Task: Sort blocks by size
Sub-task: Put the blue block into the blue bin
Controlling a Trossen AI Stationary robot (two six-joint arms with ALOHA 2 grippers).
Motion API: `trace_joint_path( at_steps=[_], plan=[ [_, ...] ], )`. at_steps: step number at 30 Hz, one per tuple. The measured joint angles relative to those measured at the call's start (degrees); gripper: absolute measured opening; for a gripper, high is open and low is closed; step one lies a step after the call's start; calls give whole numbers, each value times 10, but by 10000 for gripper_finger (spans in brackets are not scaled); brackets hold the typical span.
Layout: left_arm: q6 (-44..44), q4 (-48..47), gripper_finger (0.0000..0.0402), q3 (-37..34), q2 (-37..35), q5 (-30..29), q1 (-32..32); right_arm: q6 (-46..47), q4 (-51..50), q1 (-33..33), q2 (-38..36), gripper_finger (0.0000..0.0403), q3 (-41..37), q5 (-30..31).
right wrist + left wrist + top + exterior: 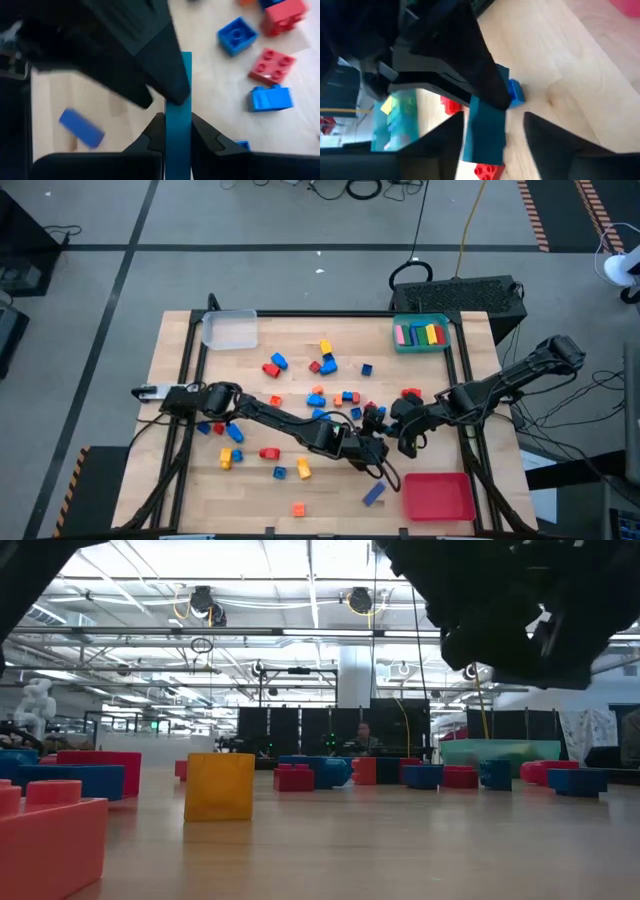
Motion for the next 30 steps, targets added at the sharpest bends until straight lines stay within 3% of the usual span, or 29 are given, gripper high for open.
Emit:
trace_joint_path(
  at_steps=[2,6,11,21,30],
  plan=[
    [-25,-40,243,0,-12,19,6,12,-2,-6,0,31,0,10],
    [-100,-104,282,0,-48,124,33,23,-13,-25,-4,31,0,38],
    [-134,-155,292,-7,-84,230,56,21,-12,-63,-27,31,0,87],
    [-165,-152,294,-98,-141,285,54,12,-63,-221,-63,32,0,201],
    [-205,-26,294,-278,-209,287,55,-42,-66,-403,-48,33,0,230]
  ],
)
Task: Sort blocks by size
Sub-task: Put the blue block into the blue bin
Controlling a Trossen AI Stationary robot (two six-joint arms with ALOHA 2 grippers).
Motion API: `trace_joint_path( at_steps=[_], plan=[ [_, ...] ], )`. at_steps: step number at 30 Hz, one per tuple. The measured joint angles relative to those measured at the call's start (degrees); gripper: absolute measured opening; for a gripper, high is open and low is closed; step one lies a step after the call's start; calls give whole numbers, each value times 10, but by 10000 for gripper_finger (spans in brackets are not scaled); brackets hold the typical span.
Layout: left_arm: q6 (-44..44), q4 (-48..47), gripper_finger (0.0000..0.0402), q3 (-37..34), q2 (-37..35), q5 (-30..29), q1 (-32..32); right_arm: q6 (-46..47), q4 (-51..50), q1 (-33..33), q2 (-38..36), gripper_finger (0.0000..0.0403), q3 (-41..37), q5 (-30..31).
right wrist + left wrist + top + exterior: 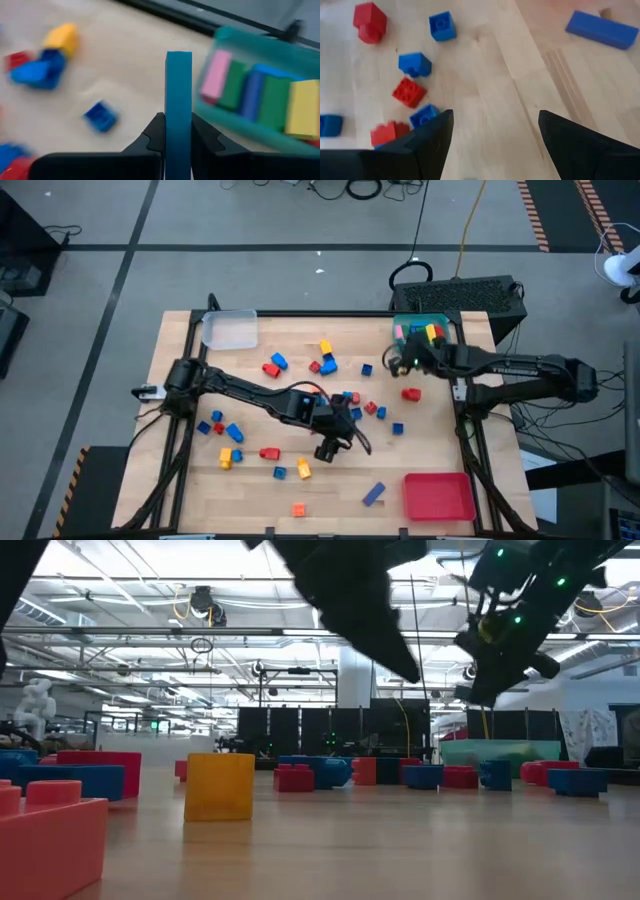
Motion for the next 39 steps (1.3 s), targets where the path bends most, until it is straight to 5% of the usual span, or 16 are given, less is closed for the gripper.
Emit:
trace_joint_path(
  at_steps=[13,32,39],
  plan=[
    [-95,253,294,-208,-78,0,-6,-37,70,-194,57,35,0,-71],
    [-149,400,294,-215,-25,-7,-40,-49,111,-274,162,39,0,-111],
    [-149,420,294,-215,-25,-10,-46,-49,121,-274,167,79,0,-108]
  ],
)
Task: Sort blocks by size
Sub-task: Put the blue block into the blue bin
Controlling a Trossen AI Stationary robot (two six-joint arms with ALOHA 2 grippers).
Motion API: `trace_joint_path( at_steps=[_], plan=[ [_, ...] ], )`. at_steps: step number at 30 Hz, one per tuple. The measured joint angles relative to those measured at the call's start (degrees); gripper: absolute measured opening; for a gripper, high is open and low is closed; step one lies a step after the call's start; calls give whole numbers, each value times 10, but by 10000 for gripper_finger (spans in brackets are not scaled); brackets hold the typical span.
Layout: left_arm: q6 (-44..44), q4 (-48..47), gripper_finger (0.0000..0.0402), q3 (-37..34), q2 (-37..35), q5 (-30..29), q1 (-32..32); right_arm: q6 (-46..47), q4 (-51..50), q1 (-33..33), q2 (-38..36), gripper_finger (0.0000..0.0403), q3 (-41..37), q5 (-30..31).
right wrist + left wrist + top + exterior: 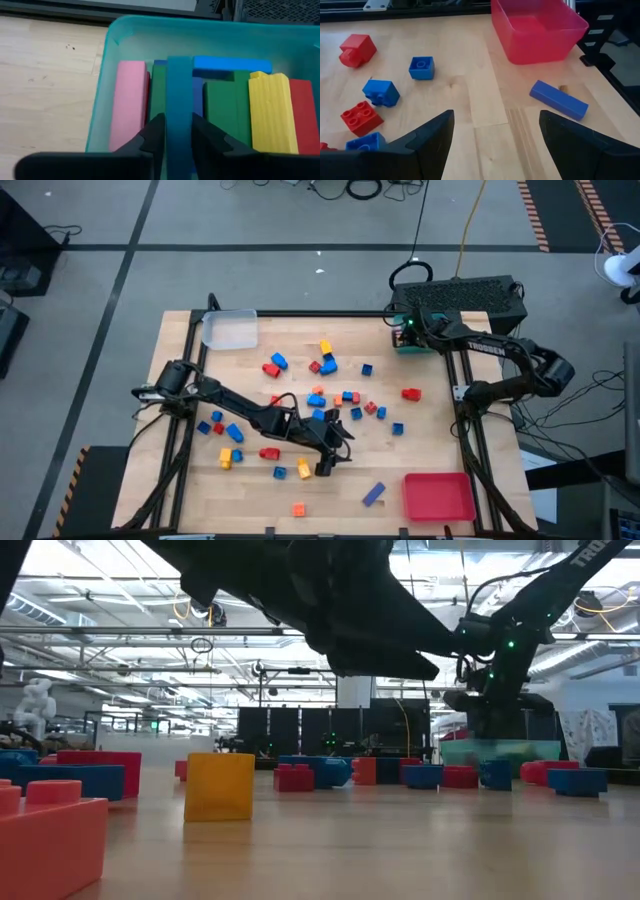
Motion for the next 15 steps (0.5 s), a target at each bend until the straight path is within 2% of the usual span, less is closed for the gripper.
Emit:
trace_joint_path(
  at_steps=[7,15],
  plan=[
    [-7,9,294,0,0,-11,0,-1,11,0,-4,128,0,1],
    [-30,111,294,11,67,-22,-6,-27,10,48,-66,158,0,0]
  ],
)
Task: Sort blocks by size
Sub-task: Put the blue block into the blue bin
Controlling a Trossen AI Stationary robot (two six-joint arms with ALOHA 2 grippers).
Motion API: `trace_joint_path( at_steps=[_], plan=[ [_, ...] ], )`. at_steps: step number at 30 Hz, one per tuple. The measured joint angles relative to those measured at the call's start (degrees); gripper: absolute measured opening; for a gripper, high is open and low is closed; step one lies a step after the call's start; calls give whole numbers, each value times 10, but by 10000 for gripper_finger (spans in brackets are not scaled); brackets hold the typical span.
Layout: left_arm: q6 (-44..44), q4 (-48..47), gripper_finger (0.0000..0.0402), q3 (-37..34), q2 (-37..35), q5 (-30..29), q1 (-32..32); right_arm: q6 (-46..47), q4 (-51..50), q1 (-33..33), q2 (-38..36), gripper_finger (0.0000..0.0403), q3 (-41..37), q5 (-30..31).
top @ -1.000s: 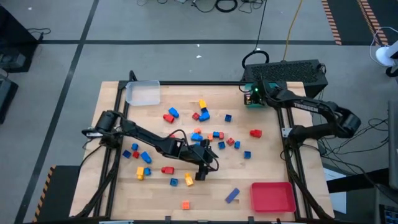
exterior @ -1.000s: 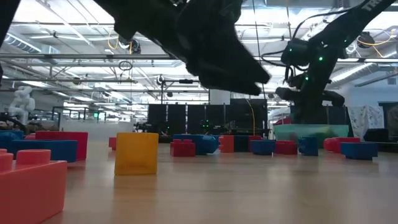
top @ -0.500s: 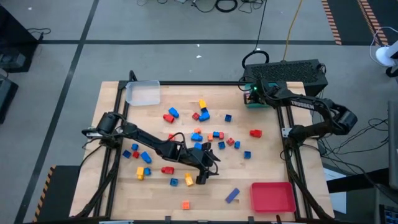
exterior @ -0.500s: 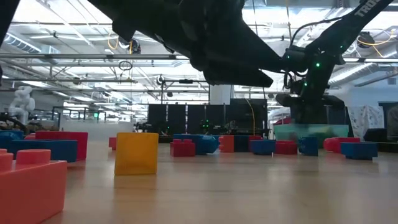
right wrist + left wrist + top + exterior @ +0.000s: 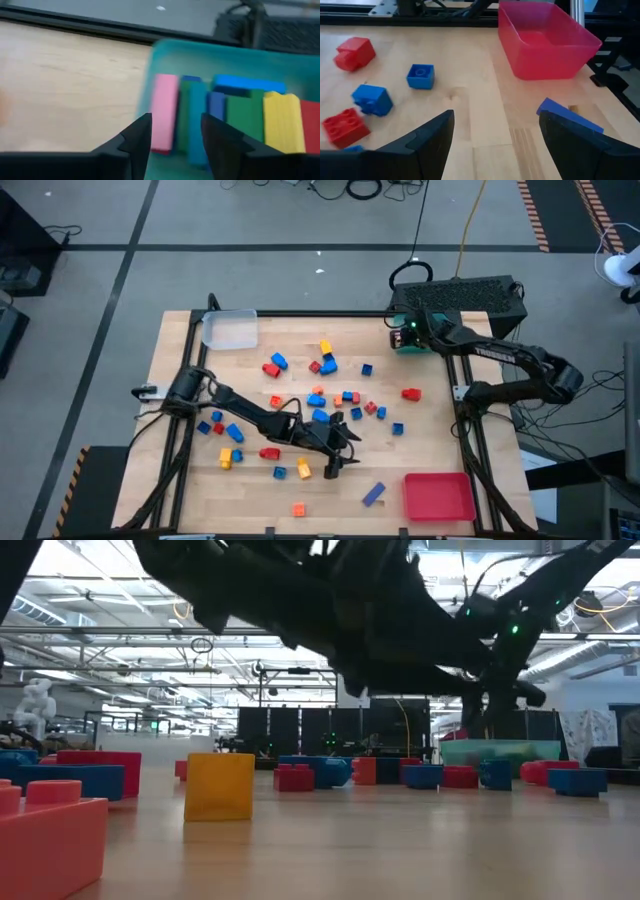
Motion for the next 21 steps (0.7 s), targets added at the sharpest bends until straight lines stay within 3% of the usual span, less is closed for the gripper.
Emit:
trace_joint_path(
  at_steps=[6,14,21],
  plan=[
    [-12,66,294,38,57,-8,-13,0,-26,82,-68,160,0,1],
    [-19,66,294,127,146,-47,-57,27,-50,203,-101,160,0,24],
    [-28,-39,294,201,168,-166,-92,69,-79,275,-100,160,0,78]
  ],
)
